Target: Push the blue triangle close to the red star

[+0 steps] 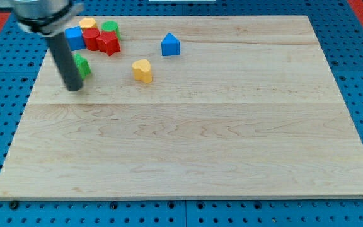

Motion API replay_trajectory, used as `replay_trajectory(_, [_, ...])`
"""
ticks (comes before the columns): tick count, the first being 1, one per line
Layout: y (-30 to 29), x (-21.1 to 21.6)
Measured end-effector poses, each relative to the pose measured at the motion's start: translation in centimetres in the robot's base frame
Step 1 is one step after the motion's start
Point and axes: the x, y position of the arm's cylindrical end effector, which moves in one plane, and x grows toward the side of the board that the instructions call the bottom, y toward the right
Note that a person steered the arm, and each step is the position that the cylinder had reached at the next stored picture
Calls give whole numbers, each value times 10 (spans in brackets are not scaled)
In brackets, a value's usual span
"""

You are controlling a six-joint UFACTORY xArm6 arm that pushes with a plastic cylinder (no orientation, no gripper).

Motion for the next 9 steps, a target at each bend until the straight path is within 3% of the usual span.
replay_trajectory(1, [-14, -16])
replay_trajectory(2, [25, -48])
replay_trajectory(3, [56, -27])
replay_trajectory(5, [222, -14])
replay_trajectory(7, [129, -57])
replay_trajectory(8, [135, -54])
replay_trajectory(9, [213, -30])
